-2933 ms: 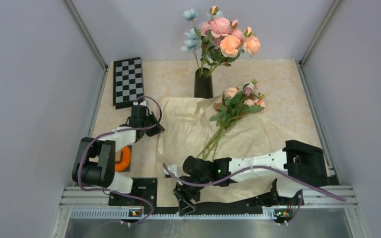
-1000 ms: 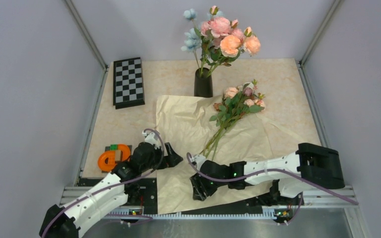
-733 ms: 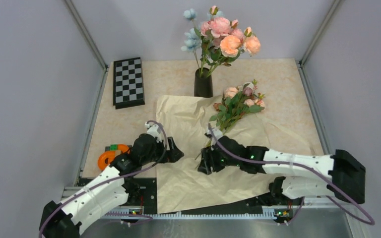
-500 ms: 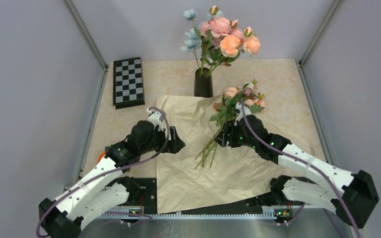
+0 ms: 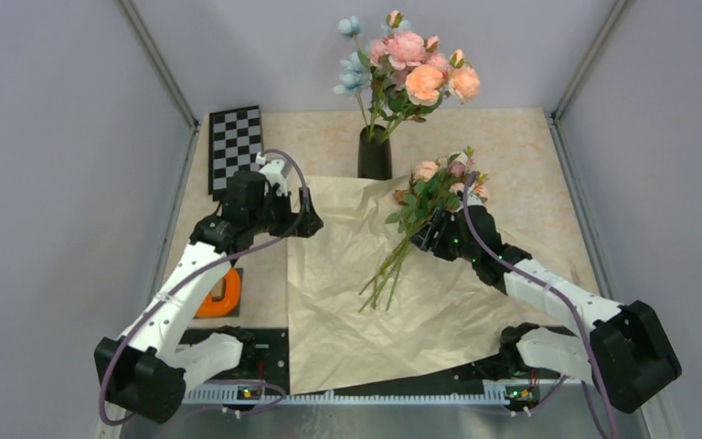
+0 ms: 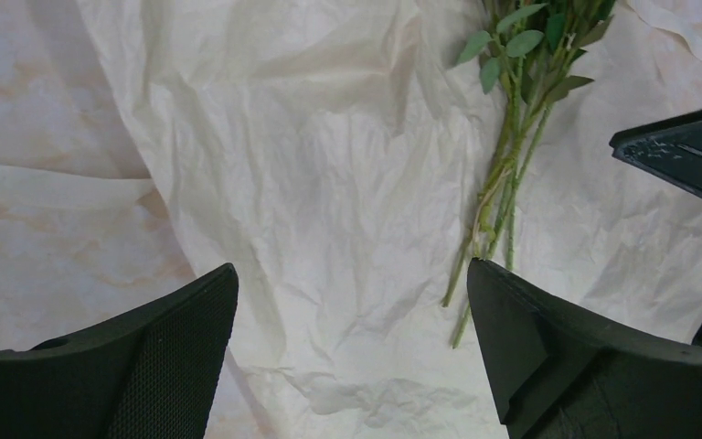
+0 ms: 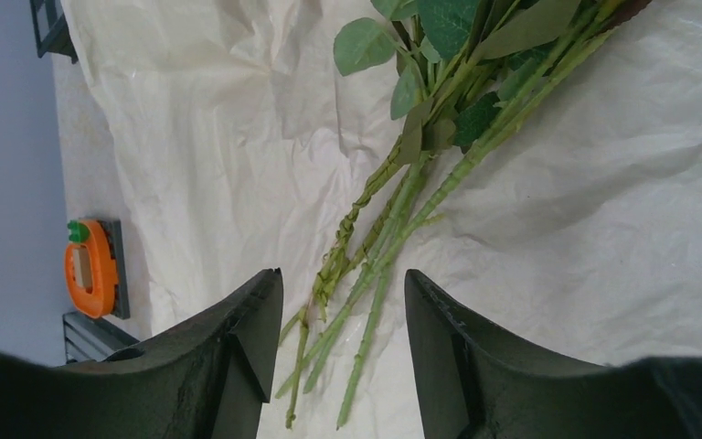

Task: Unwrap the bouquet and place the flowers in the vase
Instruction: Pick up the fake flower from the wrapping paper.

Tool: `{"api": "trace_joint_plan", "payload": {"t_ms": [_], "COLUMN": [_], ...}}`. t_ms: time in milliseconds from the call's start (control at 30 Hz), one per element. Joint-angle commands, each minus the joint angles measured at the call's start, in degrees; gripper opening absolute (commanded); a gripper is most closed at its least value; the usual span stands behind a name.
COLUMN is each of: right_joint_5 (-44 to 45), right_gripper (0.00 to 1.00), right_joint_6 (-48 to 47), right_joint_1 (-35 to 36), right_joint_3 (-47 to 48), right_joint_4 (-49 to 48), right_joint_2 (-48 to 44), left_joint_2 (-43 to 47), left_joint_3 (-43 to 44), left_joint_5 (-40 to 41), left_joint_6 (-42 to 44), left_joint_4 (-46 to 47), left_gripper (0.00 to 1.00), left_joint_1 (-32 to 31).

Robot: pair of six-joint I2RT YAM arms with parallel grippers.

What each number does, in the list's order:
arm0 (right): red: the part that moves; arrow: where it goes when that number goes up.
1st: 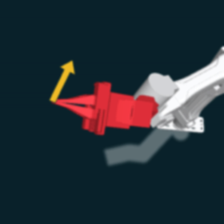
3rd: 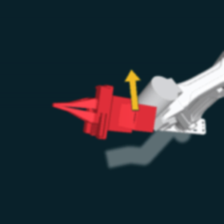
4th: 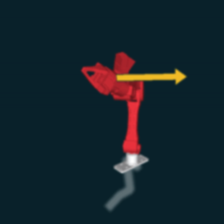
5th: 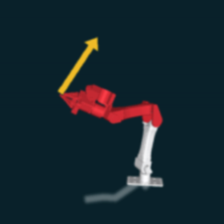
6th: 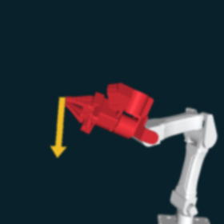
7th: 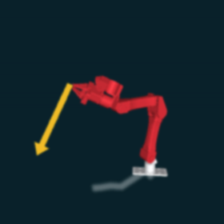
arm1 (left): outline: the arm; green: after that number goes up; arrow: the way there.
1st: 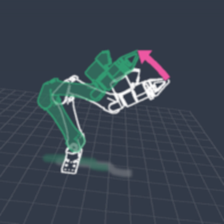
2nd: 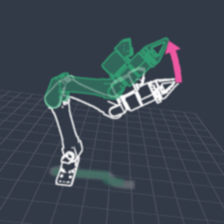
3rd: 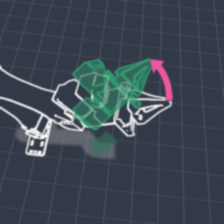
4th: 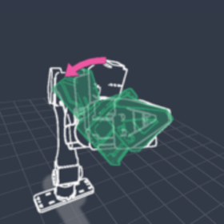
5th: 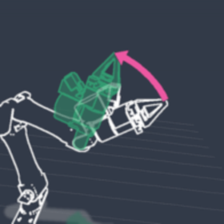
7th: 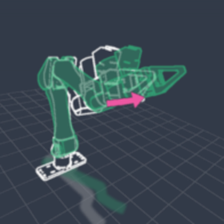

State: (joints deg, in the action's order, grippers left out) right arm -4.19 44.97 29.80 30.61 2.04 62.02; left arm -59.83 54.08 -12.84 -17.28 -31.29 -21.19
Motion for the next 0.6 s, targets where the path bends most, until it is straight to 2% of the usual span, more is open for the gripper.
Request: {"api": "trace_joint_plan", "payload": {"t_ms": [0, 133, 267, 567], "right_joint_5": [-1.7, 1.9, 5.1, 4.6], "right_gripper": [0.53, 0.48, 0.48, 0.46], "right_joint_6": [5.7, 7.6, 9.5, 12.0], "right_joint_1": [-0.4, -0.4, -0.3, -0.3], "right_joint_3": [-0.5, 0.2, -0.8, 0.8], "right_joint_4": [-11.6, -11.0, -13.9, -18.9], "right_joint_2": [2.5, 4.7, 6.6, 14.0], "left_joint_2": [-1.5, 0.5, 3.7, 4.0], "left_joint_3": [1.9, 0.4, -2.4, -2.7], "left_joint_5": [-4.2, -1.9, 0.7, 0.1], "left_joint_6": [3.7, 5.2, 5.2, 5.3], "left_joint_4": [1.6, 0.9, 2.9, 3.1], "left_gripper": [0.99, 0.99, 0.99, 0.99], "left_joint_1": [4.5, 4.6, 4.6, 4.6]}}
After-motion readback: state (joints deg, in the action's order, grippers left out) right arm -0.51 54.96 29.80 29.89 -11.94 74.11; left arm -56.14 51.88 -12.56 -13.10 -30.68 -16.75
